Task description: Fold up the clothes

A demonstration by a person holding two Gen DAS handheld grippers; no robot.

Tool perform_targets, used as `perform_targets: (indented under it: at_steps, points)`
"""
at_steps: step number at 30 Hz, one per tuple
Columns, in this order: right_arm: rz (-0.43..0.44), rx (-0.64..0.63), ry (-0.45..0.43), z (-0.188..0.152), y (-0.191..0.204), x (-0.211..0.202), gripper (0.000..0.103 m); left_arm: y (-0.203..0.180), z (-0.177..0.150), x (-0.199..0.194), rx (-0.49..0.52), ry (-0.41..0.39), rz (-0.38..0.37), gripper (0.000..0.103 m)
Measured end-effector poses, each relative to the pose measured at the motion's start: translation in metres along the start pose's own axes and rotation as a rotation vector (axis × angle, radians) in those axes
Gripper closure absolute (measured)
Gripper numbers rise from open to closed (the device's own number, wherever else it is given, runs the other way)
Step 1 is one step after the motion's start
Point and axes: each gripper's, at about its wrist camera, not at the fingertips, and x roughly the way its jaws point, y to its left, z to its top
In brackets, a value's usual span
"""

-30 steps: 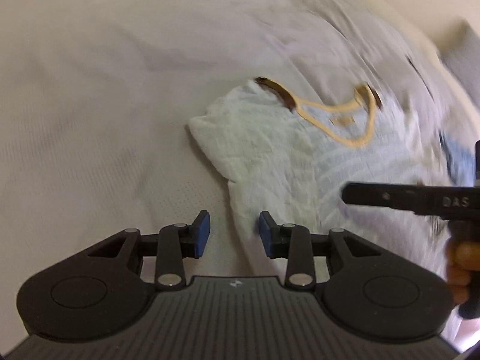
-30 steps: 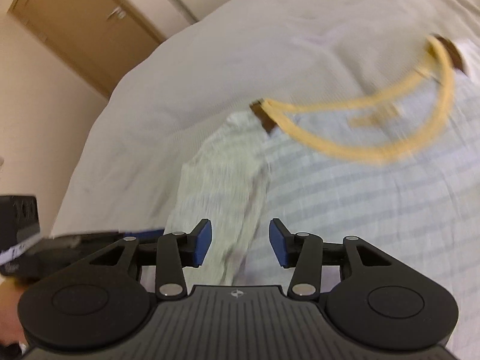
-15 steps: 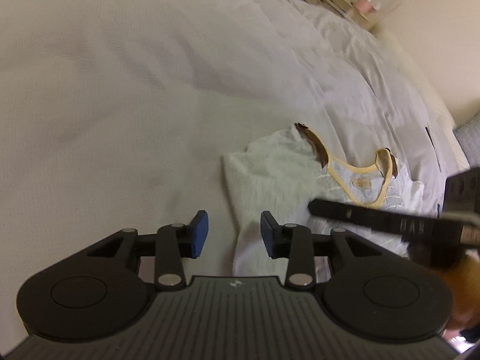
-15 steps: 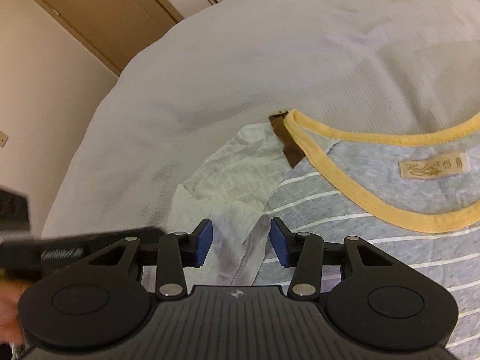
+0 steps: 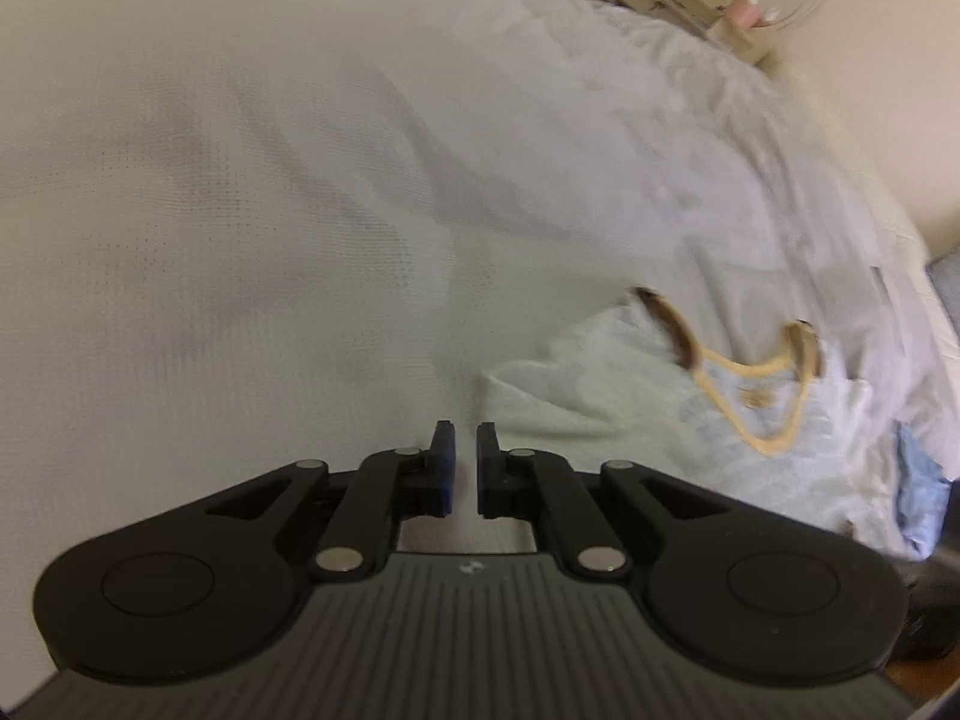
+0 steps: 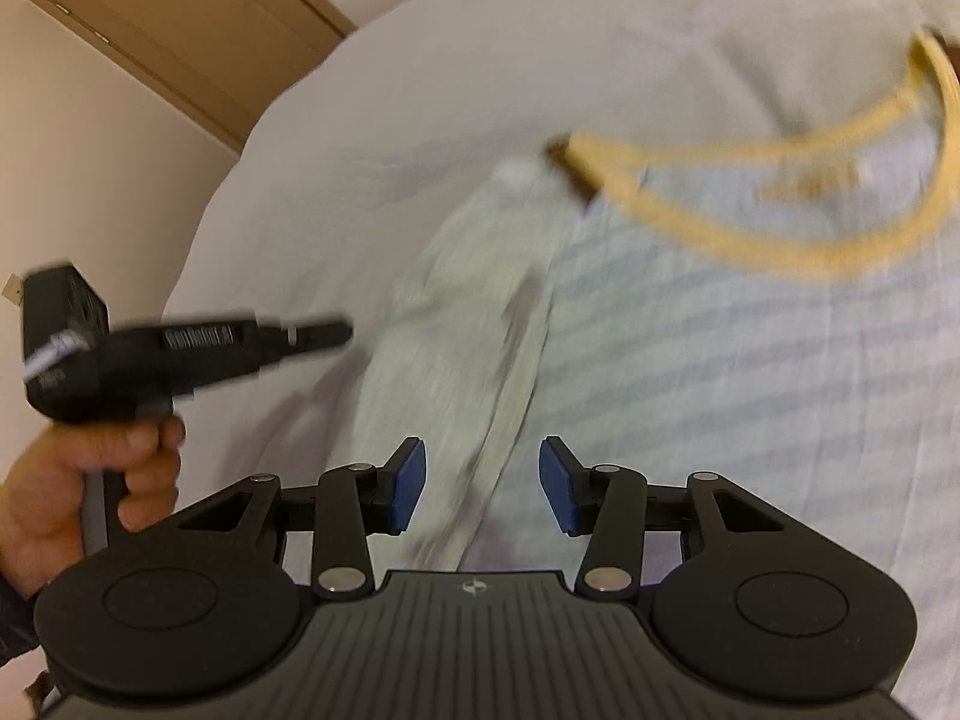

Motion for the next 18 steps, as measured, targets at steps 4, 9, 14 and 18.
perform_targets:
  at_steps: [4, 9, 14, 18]
  points:
    - [-0.011, 0.004, 0.053, -0.03, 0.014, 0.002, 0.057, -0.028, -0.023, -0.001, 0.105, 0.072, -0.115, 0.1]
    - [-0.049, -0.012, 0.088, -0.052, 0.02, 0.002, 0.072, -0.022, -0.031, 0.028, 0.182, 0.105, -0.018, 0.103]
    - [-0.055, -0.01, 0.085, -0.064, 0.018, -0.021, 0.073, -0.015, -0.016, 0.01, 0.151, 0.03, 0.011, 0.099]
    - [-0.083, 0.008, 0.058, -0.071, 0.025, -0.032, 0.072, -0.045, -0.022, -0.001, 0.243, 0.029, -0.058, 0.099]
